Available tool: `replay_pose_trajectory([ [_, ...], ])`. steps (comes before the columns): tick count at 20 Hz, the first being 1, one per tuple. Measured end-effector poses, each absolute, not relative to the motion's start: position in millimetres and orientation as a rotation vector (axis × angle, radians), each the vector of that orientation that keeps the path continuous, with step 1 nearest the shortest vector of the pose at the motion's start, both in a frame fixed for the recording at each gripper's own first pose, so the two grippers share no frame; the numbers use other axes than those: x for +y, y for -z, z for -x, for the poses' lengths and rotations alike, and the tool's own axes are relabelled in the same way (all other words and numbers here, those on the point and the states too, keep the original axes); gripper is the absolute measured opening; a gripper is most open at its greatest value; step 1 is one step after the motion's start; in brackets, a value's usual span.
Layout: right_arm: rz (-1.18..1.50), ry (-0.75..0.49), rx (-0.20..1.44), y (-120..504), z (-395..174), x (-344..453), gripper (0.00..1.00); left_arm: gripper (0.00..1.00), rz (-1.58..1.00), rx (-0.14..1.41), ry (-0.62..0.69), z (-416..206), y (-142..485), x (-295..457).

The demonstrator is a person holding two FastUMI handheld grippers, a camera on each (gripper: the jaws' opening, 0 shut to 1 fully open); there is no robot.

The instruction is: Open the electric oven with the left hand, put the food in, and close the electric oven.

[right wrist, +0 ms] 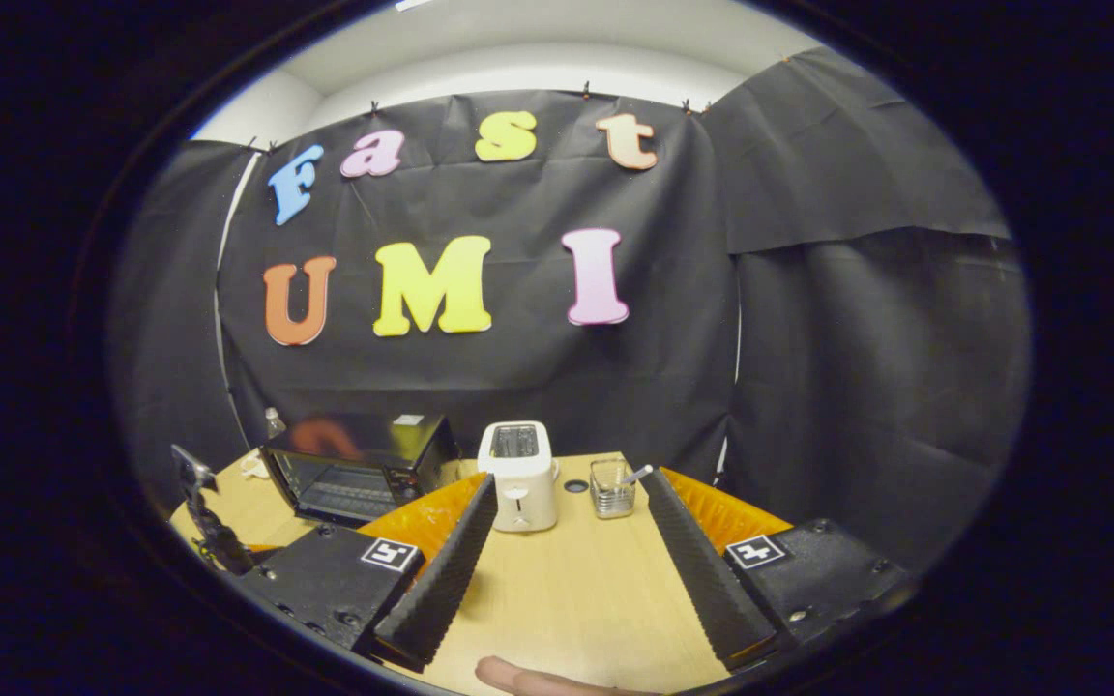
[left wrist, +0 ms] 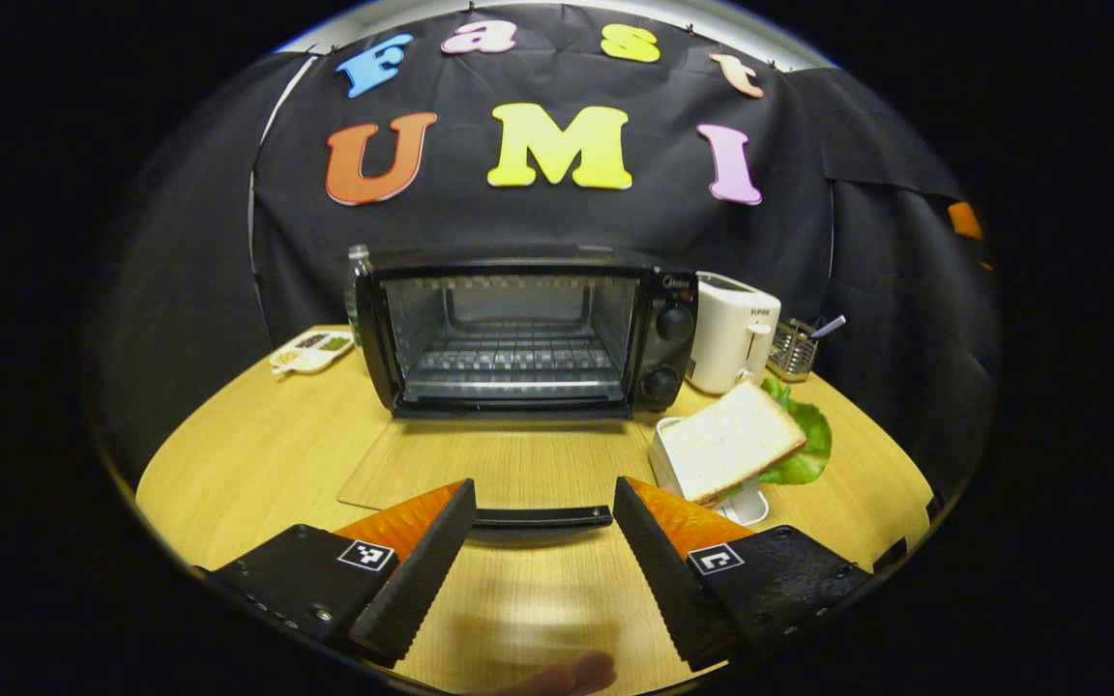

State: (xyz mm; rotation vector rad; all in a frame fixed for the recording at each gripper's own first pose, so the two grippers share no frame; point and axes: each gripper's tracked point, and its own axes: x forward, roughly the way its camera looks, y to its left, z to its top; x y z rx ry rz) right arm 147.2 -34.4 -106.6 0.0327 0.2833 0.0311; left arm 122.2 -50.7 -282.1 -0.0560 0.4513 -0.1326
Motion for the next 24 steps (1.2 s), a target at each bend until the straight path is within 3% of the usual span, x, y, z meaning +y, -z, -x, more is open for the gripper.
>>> replay_pose_trajectory([
  [7,-0.141,-0.239,0.553,193.0,-204.0,19.5,1.0,0.94,0.064,0.157,0.079,-96.5,167.7,-16.2],
  [11,-0.239,-0.381,0.768,249.2,-216.1,60.4,0.98,0.94,0.058,0.07,0.031,-74.7,122.4,4.4],
  [17,-0.354,-0.526,0.933,294.8,-225.1,94.3,0.95,0.94,0.052,0.032,-0.027,-57.2,99.9,27.1],
  [18,-0.364,-0.547,0.943,298.5,-226.0,97.0,0.82,0.94,0.042,0.042,-0.026,-55.0,102.7,28.1],
  [19,-0.373,-0.561,0.954,303.1,-227.2,98.7,0.93,0.94,0.033,0.049,-0.03,-53.3,105.0,29.8],
  [20,-0.38,-0.573,0.97,309.0,-227.2,100.6,0.81,0.94,0.027,0.052,-0.041,-52.3,105.4,34.1],
  [21,-0.401,-0.594,0.991,314.0,-226.6,103.5,0.92,0.94,0.024,0.057,-0.05,-49.2,106.6,38.2],
  [24,-0.468,-0.667,1.084,332.0,-214.4,115.9,0.92,0.94,0.005,0.065,-0.067,-42.3,108.8,44.3],
])
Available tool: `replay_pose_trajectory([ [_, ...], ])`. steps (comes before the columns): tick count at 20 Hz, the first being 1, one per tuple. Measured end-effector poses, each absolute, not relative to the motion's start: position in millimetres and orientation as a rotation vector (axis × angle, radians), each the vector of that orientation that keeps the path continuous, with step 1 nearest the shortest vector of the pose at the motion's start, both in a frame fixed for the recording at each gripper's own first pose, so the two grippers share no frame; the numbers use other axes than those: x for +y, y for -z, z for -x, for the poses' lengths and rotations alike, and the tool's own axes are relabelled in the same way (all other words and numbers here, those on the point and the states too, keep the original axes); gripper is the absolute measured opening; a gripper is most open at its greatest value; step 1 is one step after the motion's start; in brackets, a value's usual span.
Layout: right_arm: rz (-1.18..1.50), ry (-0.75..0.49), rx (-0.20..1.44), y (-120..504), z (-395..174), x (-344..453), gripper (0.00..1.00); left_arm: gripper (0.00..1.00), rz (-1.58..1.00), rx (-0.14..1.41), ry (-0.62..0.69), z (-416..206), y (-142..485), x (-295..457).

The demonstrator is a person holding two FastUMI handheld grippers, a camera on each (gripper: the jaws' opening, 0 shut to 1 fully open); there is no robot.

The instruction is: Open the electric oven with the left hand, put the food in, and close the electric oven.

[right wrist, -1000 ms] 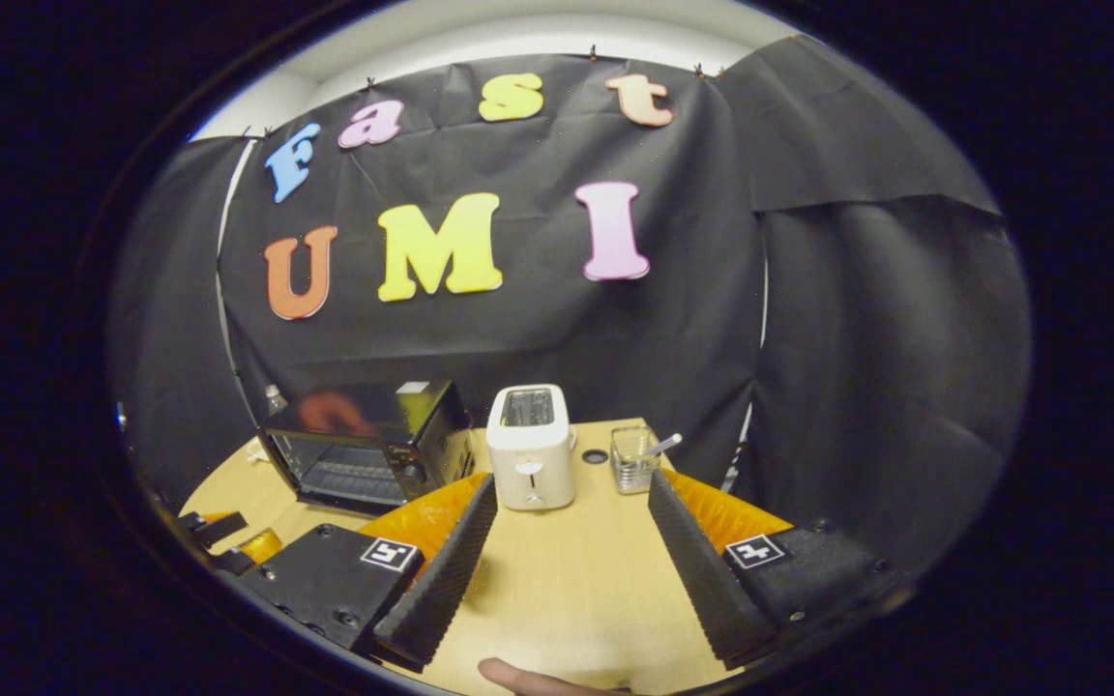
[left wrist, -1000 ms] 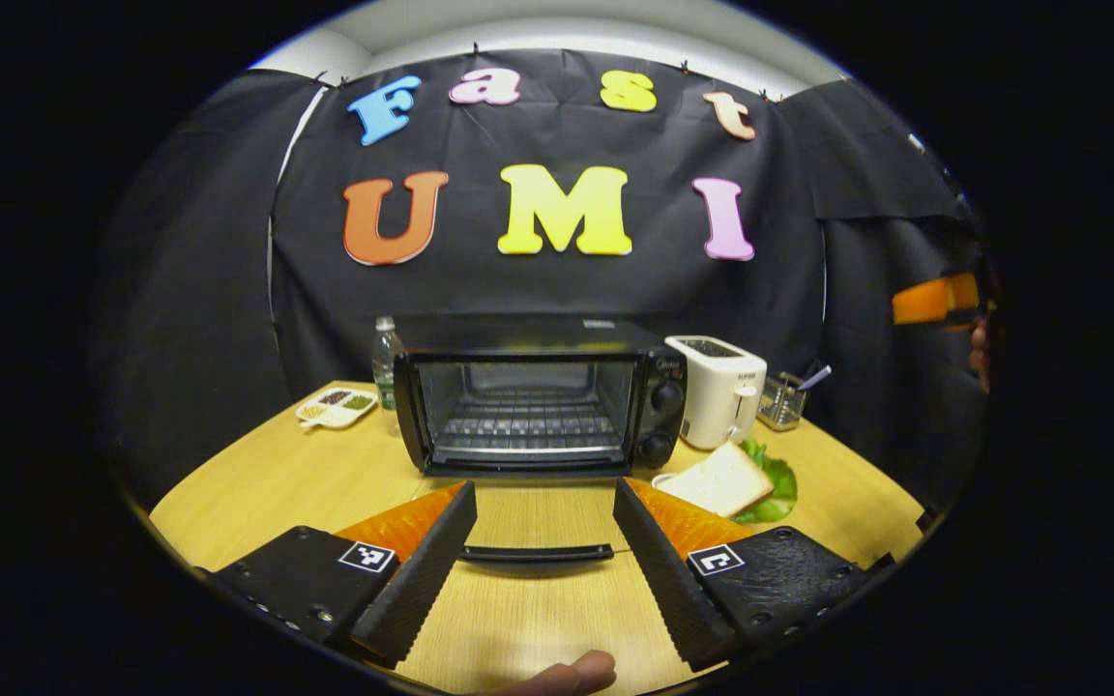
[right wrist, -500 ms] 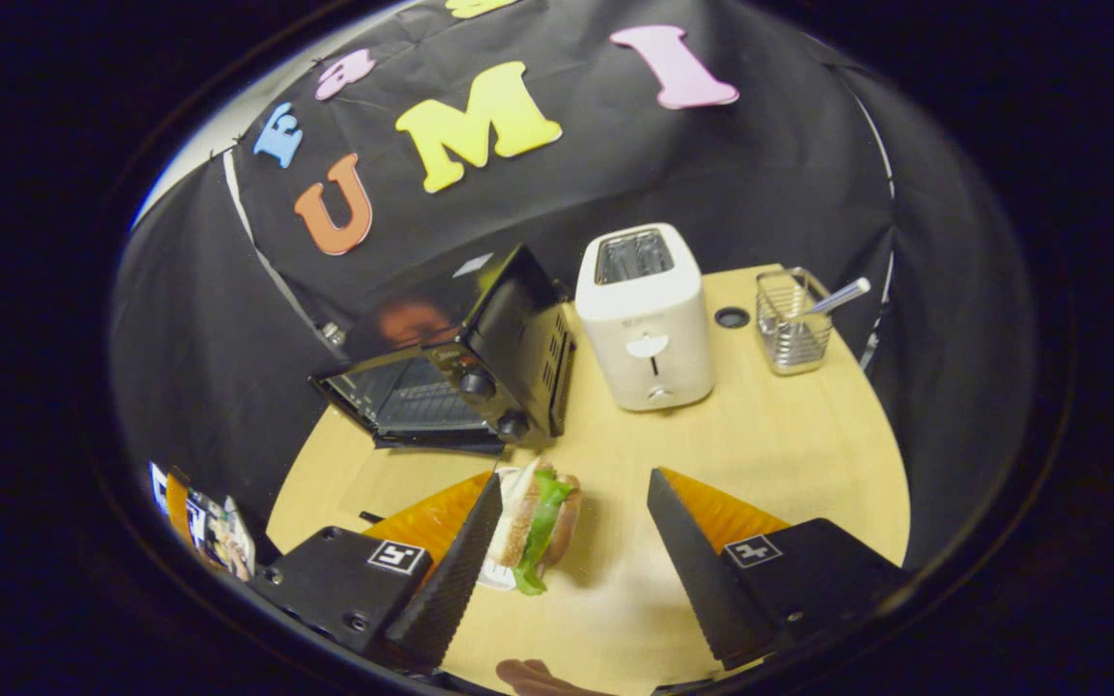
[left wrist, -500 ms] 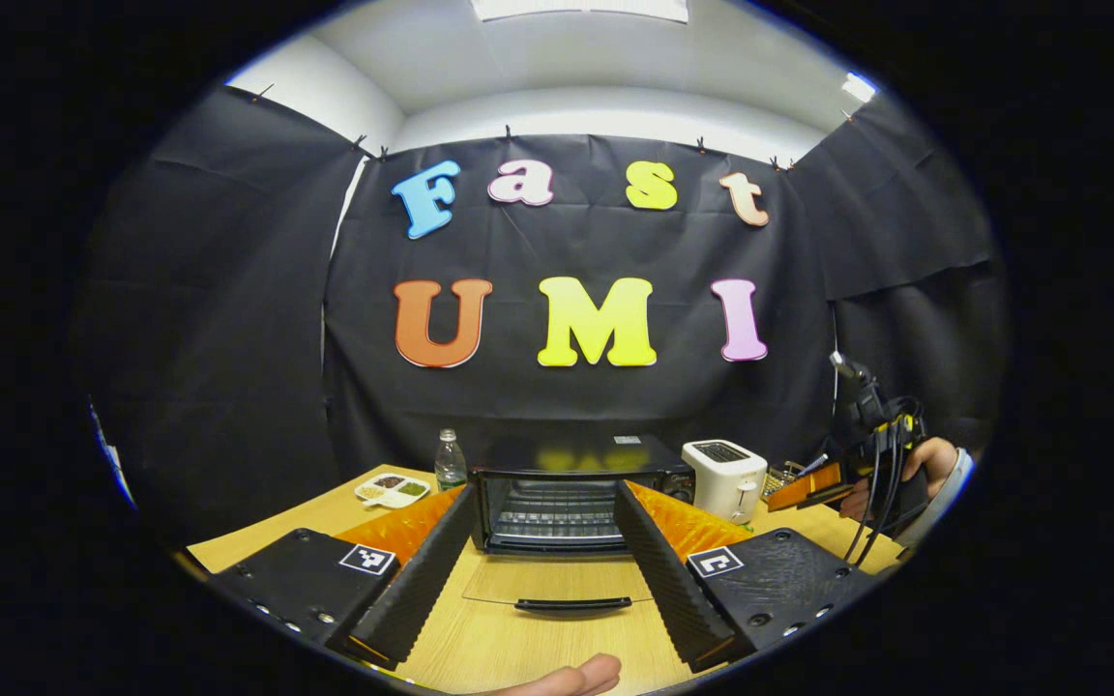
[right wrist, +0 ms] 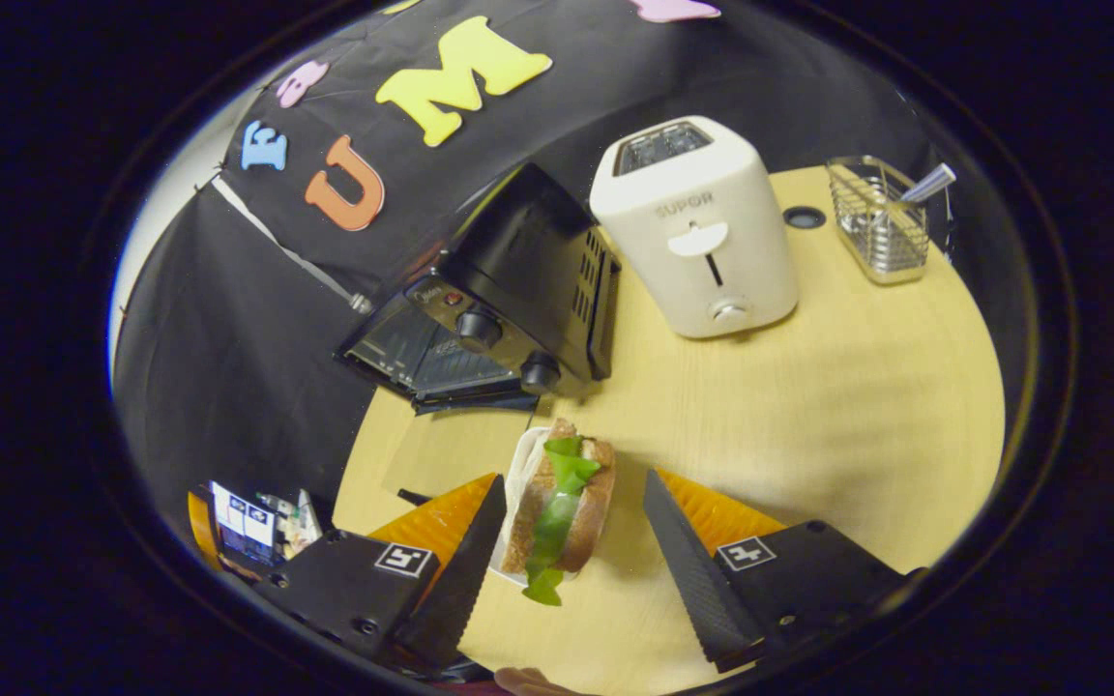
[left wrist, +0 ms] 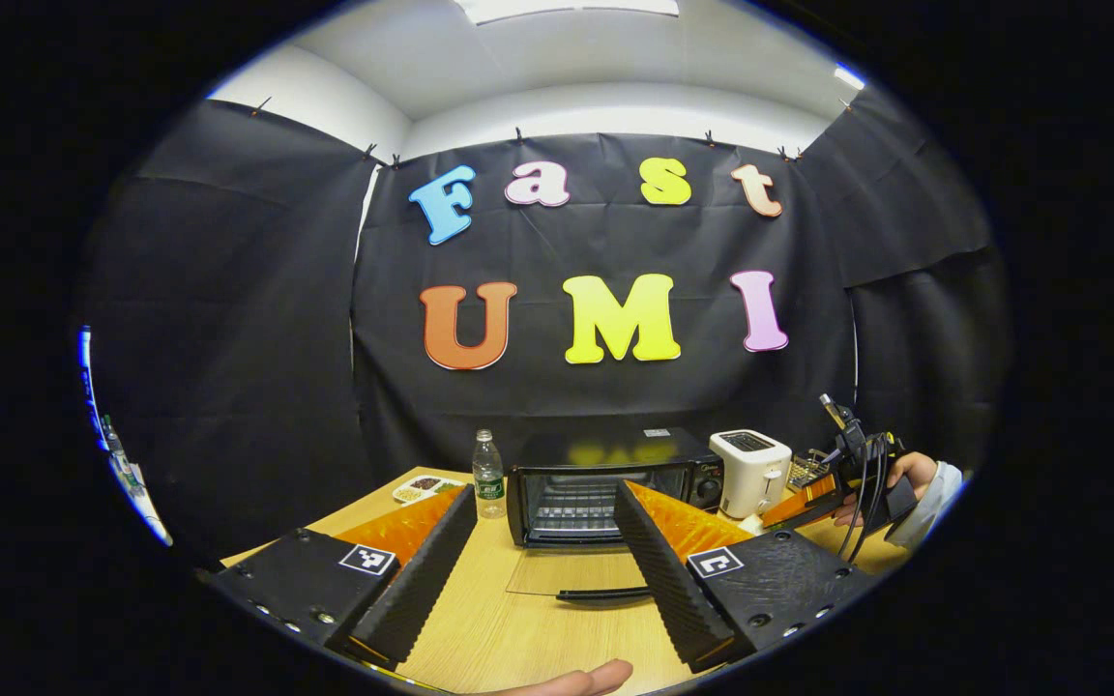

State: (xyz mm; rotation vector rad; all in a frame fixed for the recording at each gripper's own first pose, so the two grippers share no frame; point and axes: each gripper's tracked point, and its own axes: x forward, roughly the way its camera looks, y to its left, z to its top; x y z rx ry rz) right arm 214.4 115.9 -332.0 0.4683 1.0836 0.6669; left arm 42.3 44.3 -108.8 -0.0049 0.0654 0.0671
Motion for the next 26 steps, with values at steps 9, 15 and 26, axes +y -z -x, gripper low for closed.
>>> replay_pose_trajectory([
  [9,-0.681,-0.693,1.175,334.5,-203.0,126.1,0.33,0.94,-0.011,0.085,-0.076,-35.1,116.1,46.1],
  [15,-0.701,-0.692,1.07,302.3,-186.4,121.5,0.41,0.94,0.006,0.085,-0.062,-34.3,125.9,47.9],
  [26,-0.865,-0.691,0.901,251.0,-170.7,223.0,0.4,0.94,0.037,0.071,-0.077,-28.2,139.1,73.1],
])
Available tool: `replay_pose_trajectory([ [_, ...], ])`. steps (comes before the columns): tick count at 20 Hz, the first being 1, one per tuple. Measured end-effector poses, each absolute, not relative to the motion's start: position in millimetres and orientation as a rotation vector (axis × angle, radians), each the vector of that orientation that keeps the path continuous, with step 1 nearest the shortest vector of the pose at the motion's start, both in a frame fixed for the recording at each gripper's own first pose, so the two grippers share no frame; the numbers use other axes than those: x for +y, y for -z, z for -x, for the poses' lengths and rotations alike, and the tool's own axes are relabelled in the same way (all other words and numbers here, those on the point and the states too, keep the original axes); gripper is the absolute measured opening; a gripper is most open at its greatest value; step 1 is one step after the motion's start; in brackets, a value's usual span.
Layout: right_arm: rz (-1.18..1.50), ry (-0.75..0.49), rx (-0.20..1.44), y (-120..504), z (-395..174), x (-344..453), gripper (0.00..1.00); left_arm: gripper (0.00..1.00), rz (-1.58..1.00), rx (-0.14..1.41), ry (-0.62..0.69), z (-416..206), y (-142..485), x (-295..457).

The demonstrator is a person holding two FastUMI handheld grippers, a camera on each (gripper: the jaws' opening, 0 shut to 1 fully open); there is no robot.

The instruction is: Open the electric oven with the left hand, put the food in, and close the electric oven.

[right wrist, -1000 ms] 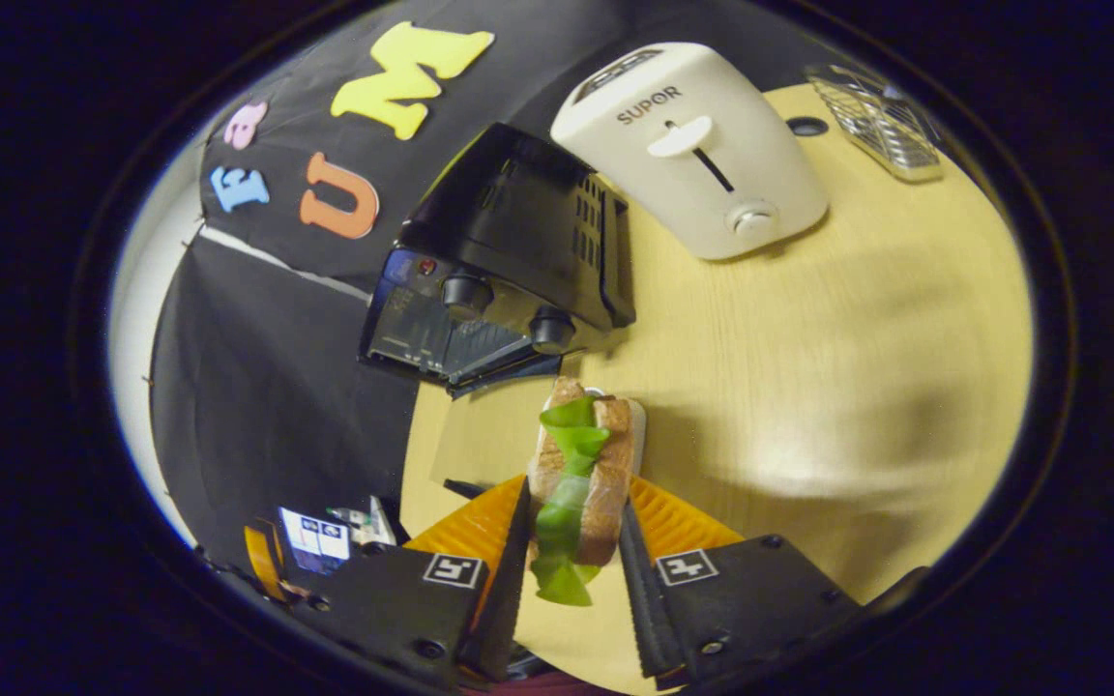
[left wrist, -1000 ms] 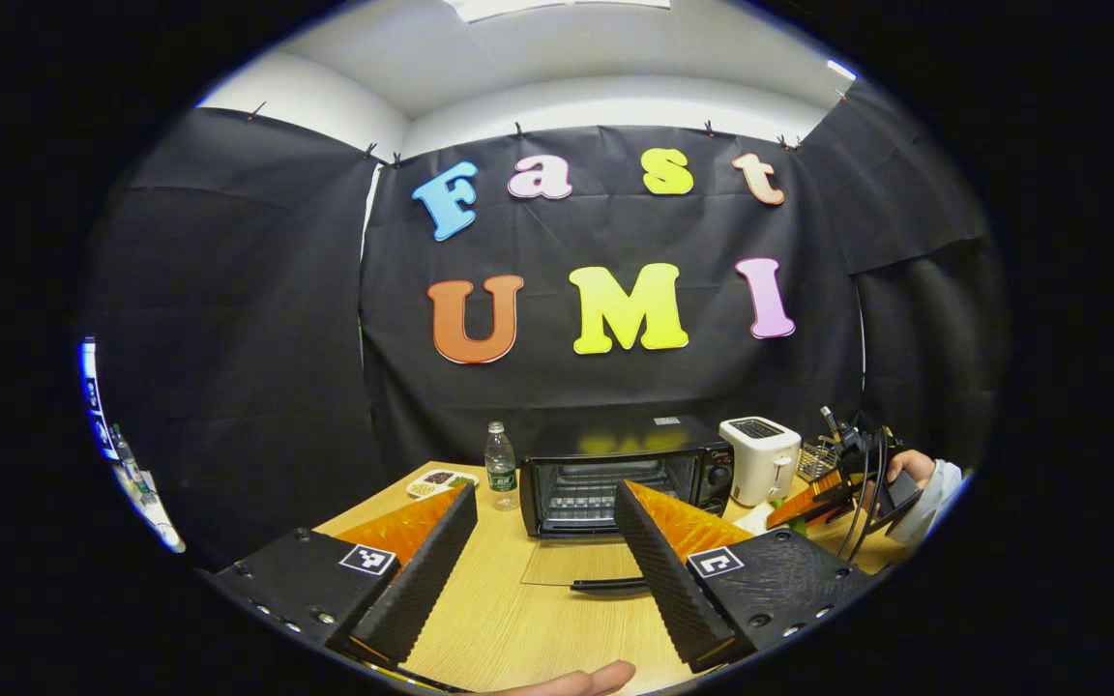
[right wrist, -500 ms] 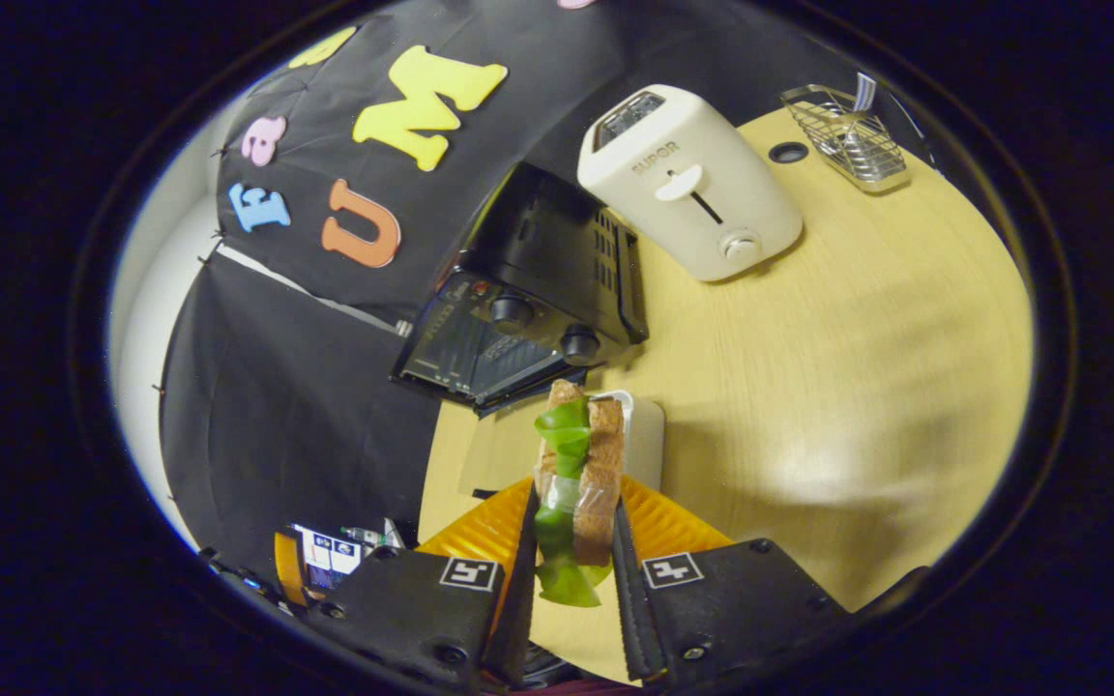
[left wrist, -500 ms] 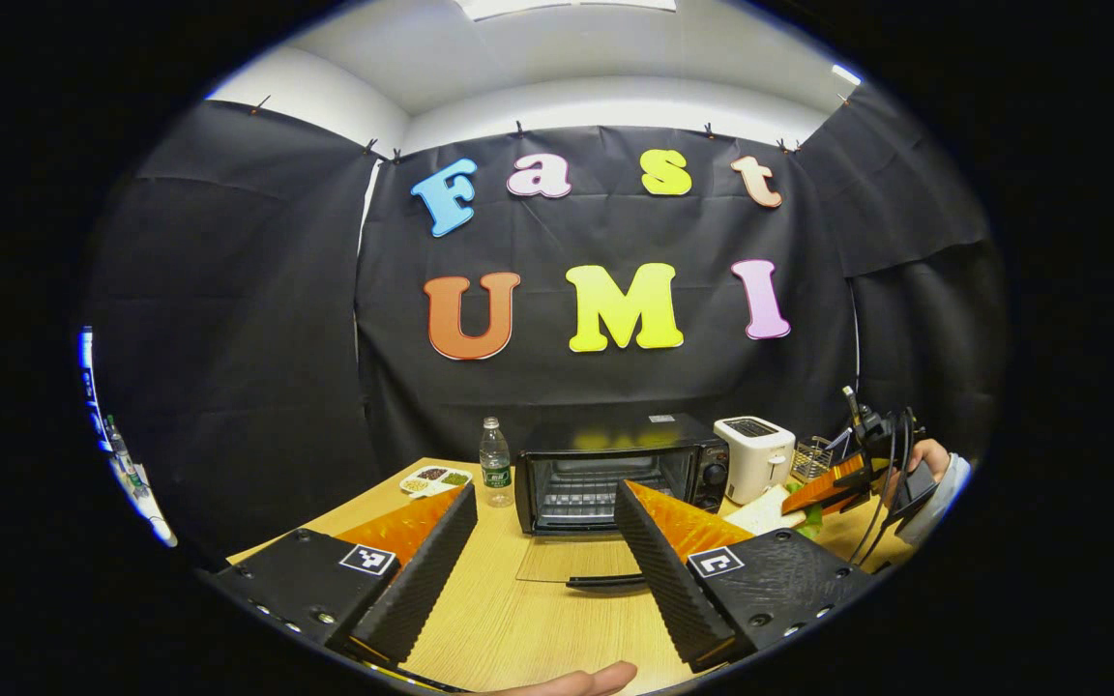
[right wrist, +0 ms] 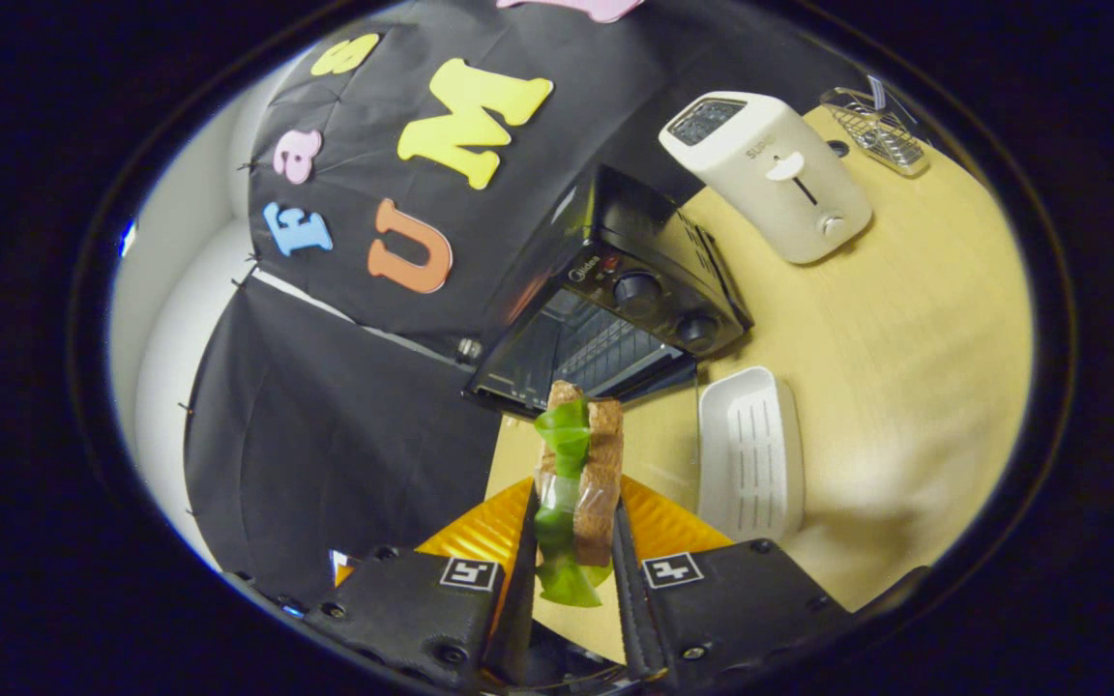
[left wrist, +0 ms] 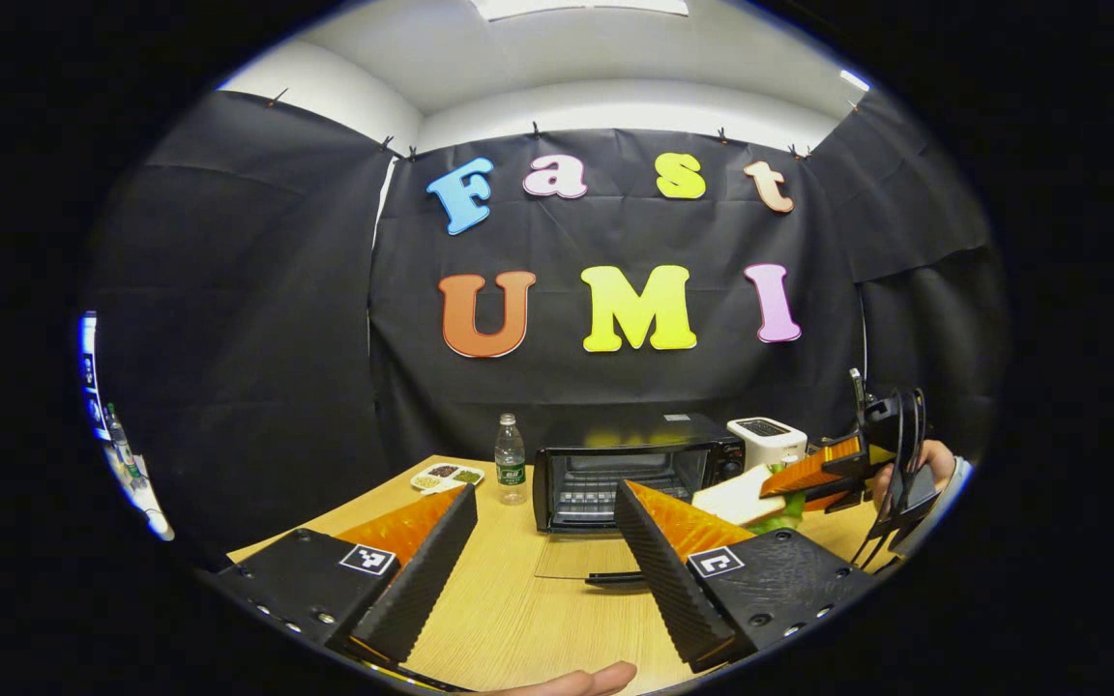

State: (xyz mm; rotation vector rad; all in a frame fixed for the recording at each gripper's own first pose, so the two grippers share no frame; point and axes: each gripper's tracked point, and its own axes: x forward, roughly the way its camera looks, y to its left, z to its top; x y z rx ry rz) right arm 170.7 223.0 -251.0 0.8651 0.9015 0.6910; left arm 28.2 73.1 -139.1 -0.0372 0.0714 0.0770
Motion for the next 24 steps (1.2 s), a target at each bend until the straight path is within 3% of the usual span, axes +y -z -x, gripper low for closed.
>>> replay_pose_trajectory([
  [6,-0.971,-0.645,0.77,247.2,-192.1,302.1,0.4,0.94,0.085,0.091,-0.058,-18.5,152.0,85.5],
  [13,-1.044,-0.466,0.624,271.7,-235.2,376.7,0.41,0.94,0.132,0.097,-0.047,-5.4,166.2,109.5],
  [18,-1.02,-0.288,0.493,296.3,-291.0,392.7,0.41,0.94,0.107,0.129,-0.068,-1.2,182.0,125.8],
  [24,-1.037,-0.216,0.427,313.5,-345.1,398.2,0.41,0.94,0.096,0.152,-0.084,8.4,193.2,138.7],
])
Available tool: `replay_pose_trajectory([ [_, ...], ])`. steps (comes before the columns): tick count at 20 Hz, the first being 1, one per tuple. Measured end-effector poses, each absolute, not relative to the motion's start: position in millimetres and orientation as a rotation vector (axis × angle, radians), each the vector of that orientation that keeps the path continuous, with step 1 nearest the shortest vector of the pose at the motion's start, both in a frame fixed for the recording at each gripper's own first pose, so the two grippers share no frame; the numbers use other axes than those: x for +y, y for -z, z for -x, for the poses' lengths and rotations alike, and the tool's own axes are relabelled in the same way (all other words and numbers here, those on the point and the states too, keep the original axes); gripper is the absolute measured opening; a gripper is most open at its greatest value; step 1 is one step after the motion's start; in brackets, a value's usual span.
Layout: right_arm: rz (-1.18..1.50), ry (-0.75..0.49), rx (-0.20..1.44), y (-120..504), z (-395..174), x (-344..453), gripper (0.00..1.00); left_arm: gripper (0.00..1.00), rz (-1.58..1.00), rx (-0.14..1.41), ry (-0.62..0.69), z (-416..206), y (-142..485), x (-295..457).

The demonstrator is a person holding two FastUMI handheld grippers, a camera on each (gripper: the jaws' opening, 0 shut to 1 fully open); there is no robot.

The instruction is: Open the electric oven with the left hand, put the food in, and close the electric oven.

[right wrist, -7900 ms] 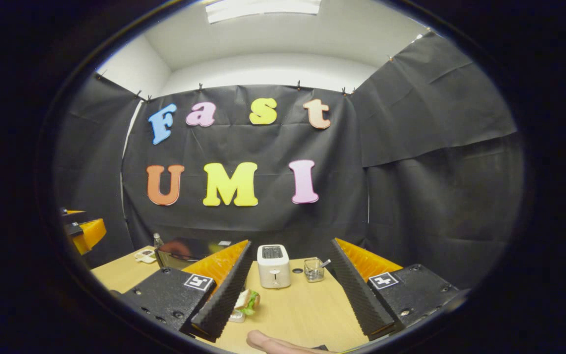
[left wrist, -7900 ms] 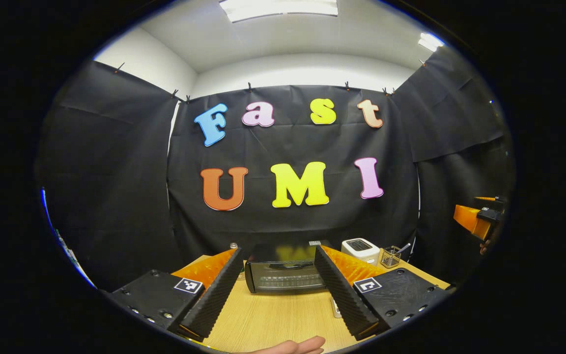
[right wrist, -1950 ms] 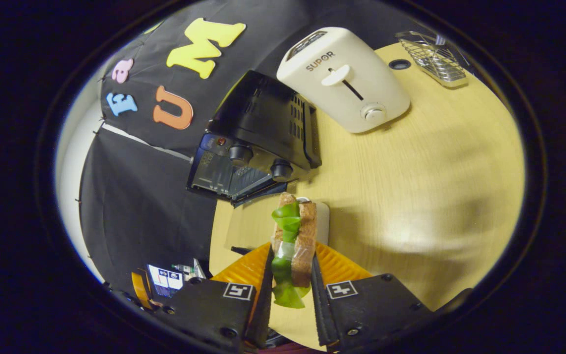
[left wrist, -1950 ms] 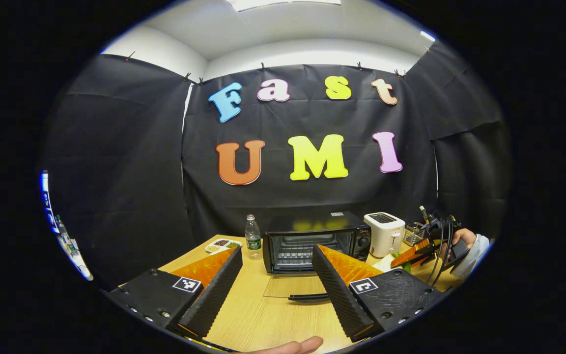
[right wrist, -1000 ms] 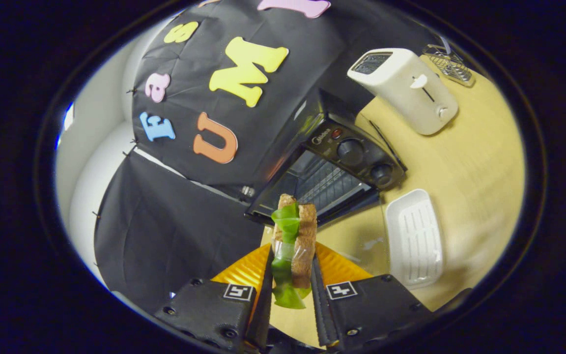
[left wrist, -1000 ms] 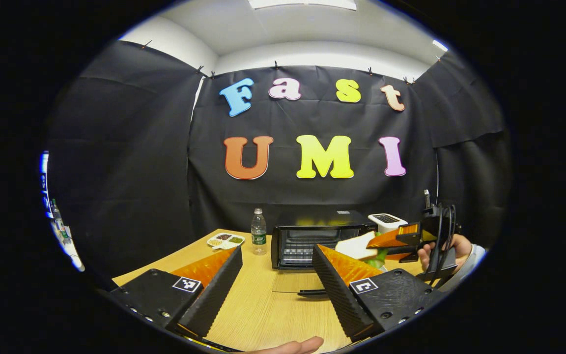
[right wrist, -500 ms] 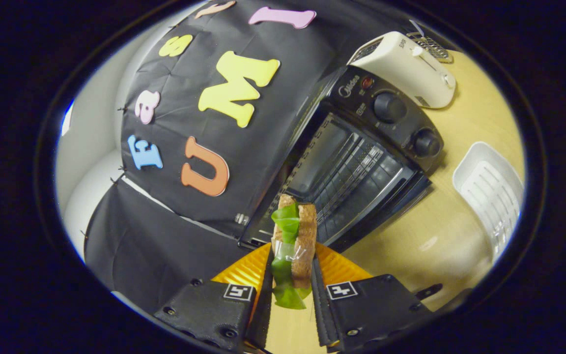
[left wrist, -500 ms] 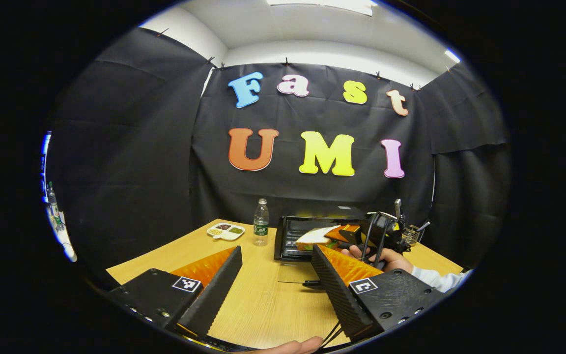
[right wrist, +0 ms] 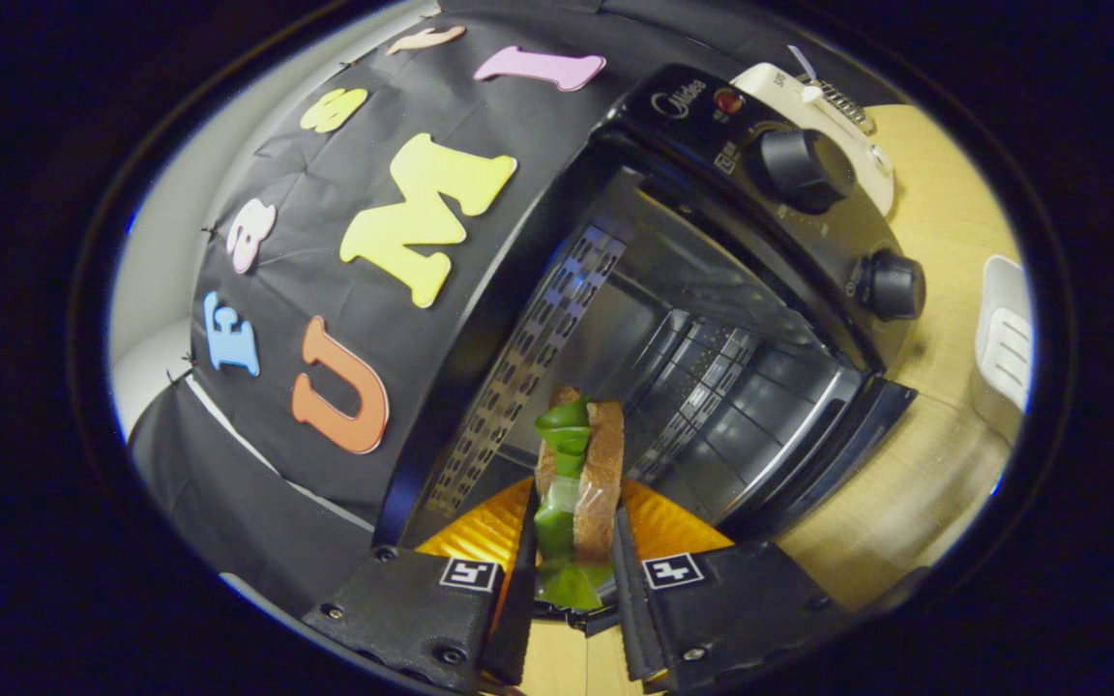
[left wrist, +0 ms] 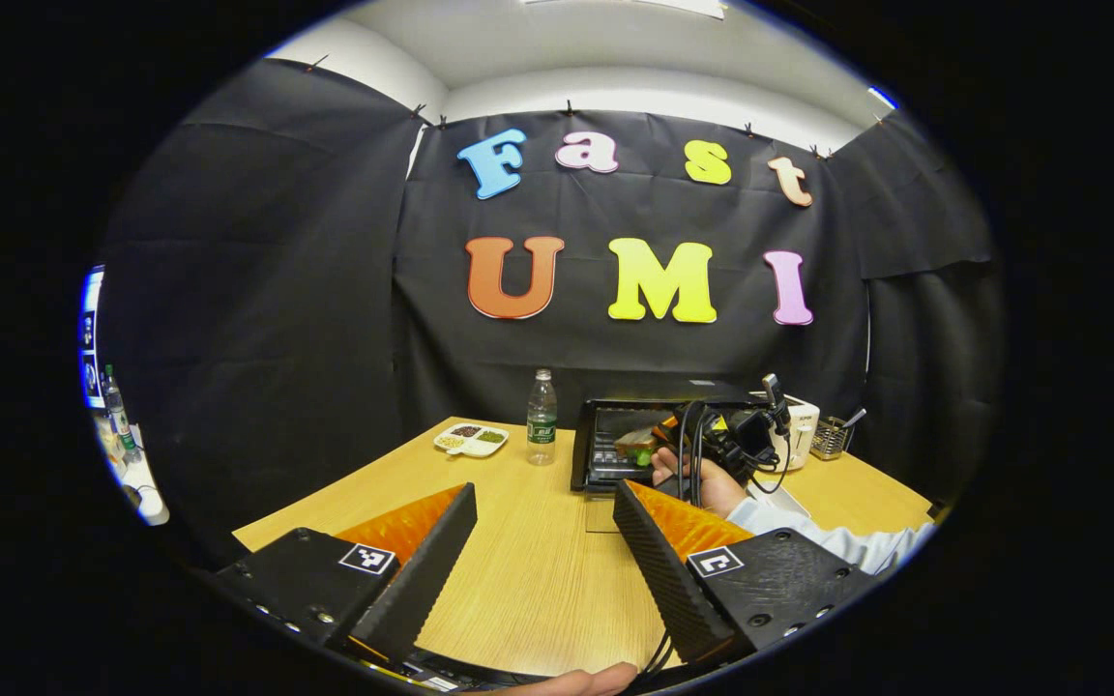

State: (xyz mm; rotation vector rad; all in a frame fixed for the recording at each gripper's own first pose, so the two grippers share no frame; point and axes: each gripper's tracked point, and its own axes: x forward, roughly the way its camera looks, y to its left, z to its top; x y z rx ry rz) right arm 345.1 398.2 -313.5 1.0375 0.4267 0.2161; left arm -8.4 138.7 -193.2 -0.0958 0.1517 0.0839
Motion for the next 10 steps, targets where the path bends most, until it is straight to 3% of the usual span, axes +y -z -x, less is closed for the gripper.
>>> replay_pose_trajectory([
  [1,-1.037,-0.212,0.414,313.1,-350.8,398.1,0.31,0.94,0.098,0.156,-0.08,9.5,194.8,137.0],
  [2,-1.022,-0.206,0.396,313.7,-355.1,396.4,0.41,0.94,0.1,0.158,-0.078,8.7,196.3,137.1],
  [3,-1.002,-0.191,0.379,315.6,-358.3,392.7,0.41,0.94,0.101,0.159,-0.078,8.9,197.2,136.5],
  [4,-0.994,-0.174,0.371,318.8,-359.5,389.7,0.31,0.94,0.103,0.16,-0.077,8.5,197.7,138.3],
  [5,-0.992,-0.163,0.367,321.2,-359.6,388.0,0.32,0.94,0.107,0.165,-0.074,7.9,198.8,137.1],
  [6,-0.987,-0.154,0.37,322.9,-359.8,387.3,0.43,0.94,0.109,0.173,-0.067,7.3,201.4,134.6],
  [8,-0.968,-0.152,0.369,324.0,-358.6,388.0,0.46,0.94,0.106,0.183,-0.062,7.3,203.1,132.9],
  [9,-0.948,-0.15,0.368,324.4,-357.7,387.8,0.38,0.94,0.101,0.186,-0.06,7.5,203.5,132.8],
  [10,-0.928,-0.155,0.361,323.8,-358.7,387.0,0.48,0.94,0.099,0.191,-0.061,7.0,205.7,133.9],
])
